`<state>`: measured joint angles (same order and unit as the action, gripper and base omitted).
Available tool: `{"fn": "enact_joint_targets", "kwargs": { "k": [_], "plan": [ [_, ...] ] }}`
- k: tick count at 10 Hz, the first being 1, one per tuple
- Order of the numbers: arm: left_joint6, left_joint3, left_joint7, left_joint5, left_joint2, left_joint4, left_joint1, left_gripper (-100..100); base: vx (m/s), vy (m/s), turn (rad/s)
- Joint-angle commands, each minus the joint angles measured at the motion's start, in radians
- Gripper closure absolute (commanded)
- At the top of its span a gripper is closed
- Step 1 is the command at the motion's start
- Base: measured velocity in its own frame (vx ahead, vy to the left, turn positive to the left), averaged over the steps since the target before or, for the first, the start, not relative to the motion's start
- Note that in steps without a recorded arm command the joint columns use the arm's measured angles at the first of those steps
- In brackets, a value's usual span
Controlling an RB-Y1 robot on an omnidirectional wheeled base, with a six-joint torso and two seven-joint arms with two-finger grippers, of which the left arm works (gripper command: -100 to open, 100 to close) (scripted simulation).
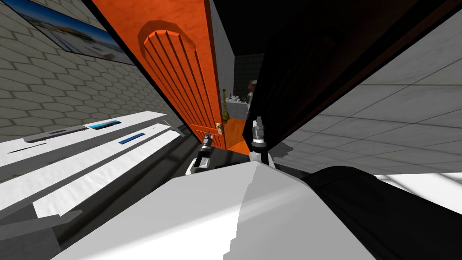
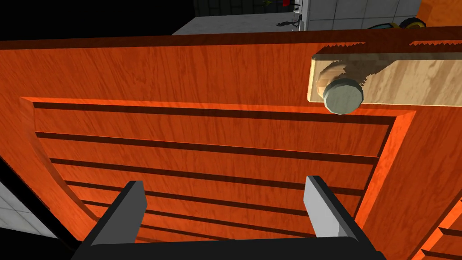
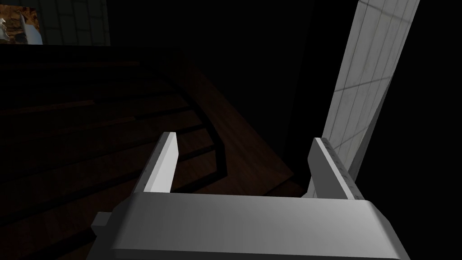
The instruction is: Push the door open
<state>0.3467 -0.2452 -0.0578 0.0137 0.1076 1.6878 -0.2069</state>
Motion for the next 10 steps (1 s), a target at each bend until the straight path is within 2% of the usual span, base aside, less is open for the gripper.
{"fn": "enact_joint_targets", "kwargs": {
  "k": [1,5,6,10],
  "plan": [
    [-0.013,-0.014,-0.004,0.001,-0.004,-0.050,0.025,-100,0.066,0.119,-0.086],
    [-0.035,-0.044,-0.018,0.001,0.001,-0.142,0.065,-100,0.064,0.110,-0.104],
    [-0.044,-0.057,-0.023,0.000,0.003,-0.181,0.082,-100,0.094,0.131,-0.127],
    [-0.062,-0.081,-0.034,0.000,0.006,-0.254,0.114,-100,0.071,0.111,-0.091]
  ]
}}
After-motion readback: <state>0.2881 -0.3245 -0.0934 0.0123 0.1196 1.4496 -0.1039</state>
